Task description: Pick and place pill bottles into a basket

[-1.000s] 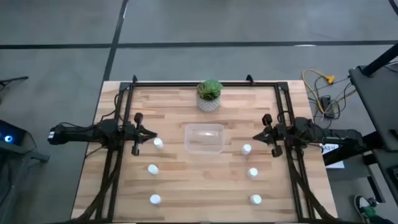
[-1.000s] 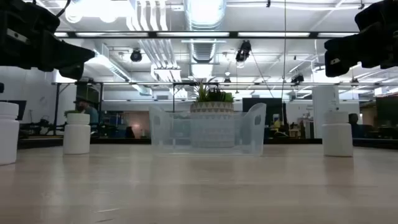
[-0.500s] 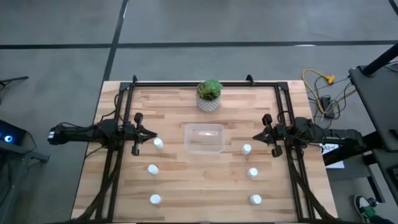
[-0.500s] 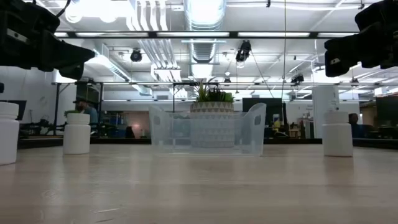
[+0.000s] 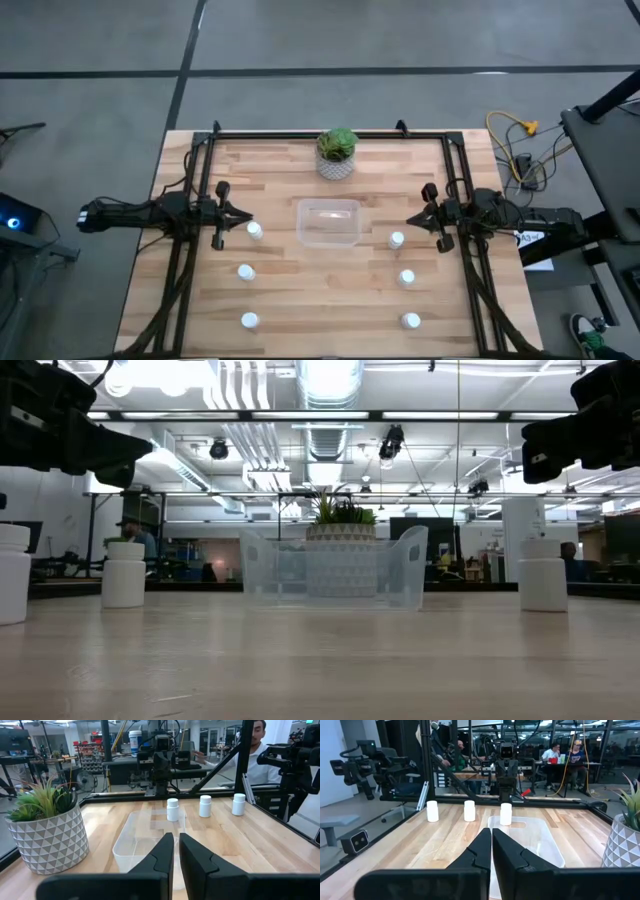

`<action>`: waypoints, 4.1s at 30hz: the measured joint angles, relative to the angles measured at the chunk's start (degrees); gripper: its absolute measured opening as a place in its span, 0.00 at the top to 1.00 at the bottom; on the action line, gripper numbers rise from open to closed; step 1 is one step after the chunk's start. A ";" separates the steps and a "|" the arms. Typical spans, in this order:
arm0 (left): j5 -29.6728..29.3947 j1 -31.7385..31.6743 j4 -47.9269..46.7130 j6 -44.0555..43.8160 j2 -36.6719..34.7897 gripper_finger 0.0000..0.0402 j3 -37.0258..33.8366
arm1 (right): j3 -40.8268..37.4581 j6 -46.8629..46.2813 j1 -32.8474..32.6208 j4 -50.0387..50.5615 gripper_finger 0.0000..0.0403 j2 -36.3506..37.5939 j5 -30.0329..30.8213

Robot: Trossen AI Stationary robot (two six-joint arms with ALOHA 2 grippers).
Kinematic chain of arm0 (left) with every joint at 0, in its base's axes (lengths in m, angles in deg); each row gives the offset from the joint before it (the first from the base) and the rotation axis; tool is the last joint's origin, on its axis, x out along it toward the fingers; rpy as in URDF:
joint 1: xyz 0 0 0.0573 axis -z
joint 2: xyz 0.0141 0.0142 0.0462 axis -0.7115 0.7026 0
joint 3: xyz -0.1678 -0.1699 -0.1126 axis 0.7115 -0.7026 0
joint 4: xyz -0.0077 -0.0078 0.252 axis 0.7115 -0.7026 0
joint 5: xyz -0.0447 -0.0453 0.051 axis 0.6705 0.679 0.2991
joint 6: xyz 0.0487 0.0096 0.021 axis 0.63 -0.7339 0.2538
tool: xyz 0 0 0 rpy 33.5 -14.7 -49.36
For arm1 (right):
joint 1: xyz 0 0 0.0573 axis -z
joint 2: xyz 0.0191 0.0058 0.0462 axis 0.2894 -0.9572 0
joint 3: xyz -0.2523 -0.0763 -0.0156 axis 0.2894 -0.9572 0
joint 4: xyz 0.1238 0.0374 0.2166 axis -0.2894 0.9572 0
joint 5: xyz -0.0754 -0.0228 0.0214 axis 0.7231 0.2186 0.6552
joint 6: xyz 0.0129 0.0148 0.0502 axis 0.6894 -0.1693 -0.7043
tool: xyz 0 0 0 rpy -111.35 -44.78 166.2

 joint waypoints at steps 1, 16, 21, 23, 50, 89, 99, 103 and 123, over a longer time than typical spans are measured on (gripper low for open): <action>0.00 -0.01 0.01 0.00 0.01 0.97 0.00 | 0.00 0.03 0.02 -0.01 0.98 0.00 0.00; -0.01 0.00 0.01 0.00 0.01 0.97 0.00 | 0.00 0.26 0.01 -0.01 0.98 -0.04 0.00; 0.00 -0.01 0.01 0.00 0.01 0.97 0.00 | 0.00 0.24 0.00 -0.01 0.98 -0.04 0.00; -0.02 -0.01 -0.01 0.00 0.01 0.97 0.00 | 0.00 0.20 0.02 -0.12 0.98 -0.04 0.00; -0.02 0.00 -0.01 0.00 0.00 0.97 0.00 | 0.02 1.88 0.00 -29.10 0.98 0.02 -0.02; -0.02 -0.01 -0.01 0.00 0.01 0.97 0.00 | 81.16 16.35 0.02 35.14 0.98 -41.97 18.70; -0.02 -0.01 0.01 0.00 0.01 0.97 0.00 | 104.20 6.32 0.02 79.70 0.98 -59.73 18.19; -0.02 0.00 0.01 0.00 -0.01 0.97 0.00 | 107.52 4.32 0.02 89.70 0.98 -64.83 17.95; -0.01 0.00 0.01 0.00 0.00 0.97 0.00 | 85.36 2.84 0.00 91.61 0.98 -72.90 7.92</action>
